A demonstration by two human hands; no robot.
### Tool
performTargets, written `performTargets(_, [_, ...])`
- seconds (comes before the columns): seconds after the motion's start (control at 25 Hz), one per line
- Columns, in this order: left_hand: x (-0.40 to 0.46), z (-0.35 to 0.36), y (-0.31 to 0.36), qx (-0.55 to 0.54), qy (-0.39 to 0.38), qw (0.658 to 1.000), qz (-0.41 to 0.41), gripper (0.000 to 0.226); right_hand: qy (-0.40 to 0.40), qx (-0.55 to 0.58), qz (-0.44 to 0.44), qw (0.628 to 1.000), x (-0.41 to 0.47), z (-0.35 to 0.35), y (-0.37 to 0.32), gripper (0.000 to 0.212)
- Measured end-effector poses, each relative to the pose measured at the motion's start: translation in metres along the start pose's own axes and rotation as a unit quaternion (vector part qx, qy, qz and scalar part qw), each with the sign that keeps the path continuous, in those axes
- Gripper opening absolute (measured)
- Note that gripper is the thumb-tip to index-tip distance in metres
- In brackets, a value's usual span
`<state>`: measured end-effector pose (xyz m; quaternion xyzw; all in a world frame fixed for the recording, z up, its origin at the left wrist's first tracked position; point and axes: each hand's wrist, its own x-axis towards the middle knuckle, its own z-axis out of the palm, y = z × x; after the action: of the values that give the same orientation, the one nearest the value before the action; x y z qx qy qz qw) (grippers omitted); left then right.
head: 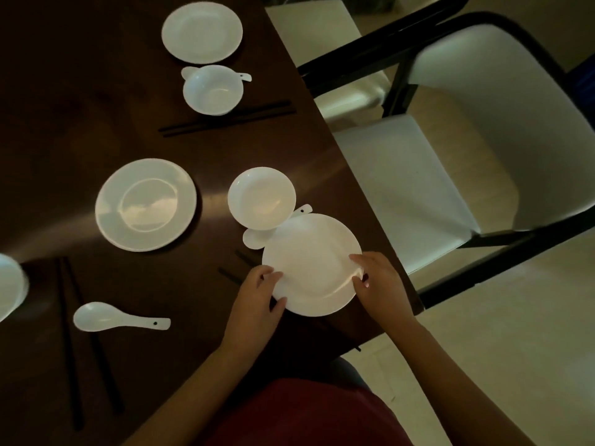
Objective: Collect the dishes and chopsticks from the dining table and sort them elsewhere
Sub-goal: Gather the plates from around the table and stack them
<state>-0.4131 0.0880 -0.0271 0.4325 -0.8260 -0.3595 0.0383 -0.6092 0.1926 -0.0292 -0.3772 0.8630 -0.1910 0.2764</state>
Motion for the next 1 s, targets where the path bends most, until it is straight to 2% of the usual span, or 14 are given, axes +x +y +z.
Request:
performTargets(0.12, [-0.002,-0.002,0.006,-0.128,0.06,0.985,-0.103,0.045,0.007,0.061,0.026,0.998,0.002,-0.003,-0.004,0.041])
performTargets(0.2, [-0.002,-0.005,0.008,-0.22,0.079,0.953,-0.194,0.052,-0.002,0.07,0.036,0.997,0.0,-0.007,-0.004,0.044])
performTargets(0.28, [-0.003,-0.006,0.007,-0.291,0.061,0.922,-0.25,0.053,-0.009,0.077,0.039,0.996,-0.004,-0.014,-0.006,0.046])
performTargets(0.44, [-0.006,-0.014,0.01,-0.416,0.044,0.869,-0.265,0.031,-0.029,0.111,0.068,0.991,-0.013,-0.036,-0.015,0.053])
performTargets(0.64, [-0.015,-0.048,0.013,-0.455,0.054,0.848,-0.269,0.027,-0.037,0.159,0.066,0.984,-0.021,-0.064,-0.042,0.056])
performTargets(0.88, [-0.02,-0.109,-0.009,-0.48,0.138,0.831,-0.243,0.031,-0.08,0.233,-0.016,0.969,0.004,-0.069,-0.116,0.051])
performTargets(1.0, [-0.011,-0.14,-0.038,-0.47,0.193,0.826,-0.246,0.031,-0.107,0.201,-0.064,0.972,0.042,-0.048,-0.163,0.048])
